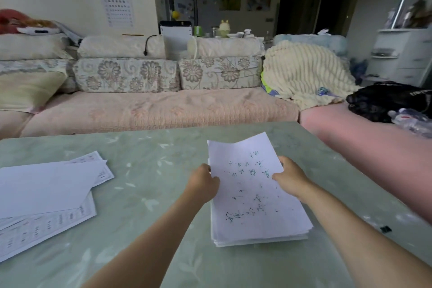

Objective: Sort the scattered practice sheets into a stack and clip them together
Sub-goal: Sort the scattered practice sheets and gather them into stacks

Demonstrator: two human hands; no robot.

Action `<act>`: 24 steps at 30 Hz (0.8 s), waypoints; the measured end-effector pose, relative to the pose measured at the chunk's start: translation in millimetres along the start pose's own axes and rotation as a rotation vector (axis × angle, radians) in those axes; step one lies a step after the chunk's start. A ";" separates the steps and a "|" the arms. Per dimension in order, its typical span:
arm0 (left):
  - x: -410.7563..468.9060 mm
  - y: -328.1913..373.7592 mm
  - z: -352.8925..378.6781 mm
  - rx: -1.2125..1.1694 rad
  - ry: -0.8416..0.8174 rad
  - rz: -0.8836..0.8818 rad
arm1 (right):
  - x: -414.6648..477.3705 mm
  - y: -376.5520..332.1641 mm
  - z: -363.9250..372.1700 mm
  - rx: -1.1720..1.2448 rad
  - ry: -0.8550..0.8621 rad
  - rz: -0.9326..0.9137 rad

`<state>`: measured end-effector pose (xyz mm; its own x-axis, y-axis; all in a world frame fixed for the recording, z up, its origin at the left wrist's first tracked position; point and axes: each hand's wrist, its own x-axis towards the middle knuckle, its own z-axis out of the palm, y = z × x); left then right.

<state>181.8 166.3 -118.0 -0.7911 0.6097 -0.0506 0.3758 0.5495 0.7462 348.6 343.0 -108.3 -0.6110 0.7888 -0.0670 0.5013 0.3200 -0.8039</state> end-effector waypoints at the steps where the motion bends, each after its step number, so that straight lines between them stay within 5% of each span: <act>1: 1.9 -0.7 7.7 0.060 0.008 -0.010 | 0.8 6.3 -1.6 -0.070 -0.012 -0.010; 5: 3.9 -7.5 25.0 0.159 0.017 -0.065 | 8.0 23.9 0.6 -0.397 -0.096 -0.017; 12: 3.0 -8.8 36.8 0.068 -0.005 -0.041 | 15.4 23.8 8.9 -0.532 -0.174 0.008; 17: 0.8 -13.5 22.6 0.048 0.047 -0.019 | 5.6 8.5 14.8 -0.734 -0.070 -0.055; 24: -6.9 -62.6 -51.6 0.075 0.149 0.028 | -21.5 -74.3 82.6 -0.498 -0.164 -0.325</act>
<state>138.9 98.2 -130.2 -0.8406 0.5369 0.0723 0.4290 0.5783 0.6939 274.0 258.9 -95.9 -0.8471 0.5313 0.0136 0.4752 0.7686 -0.4284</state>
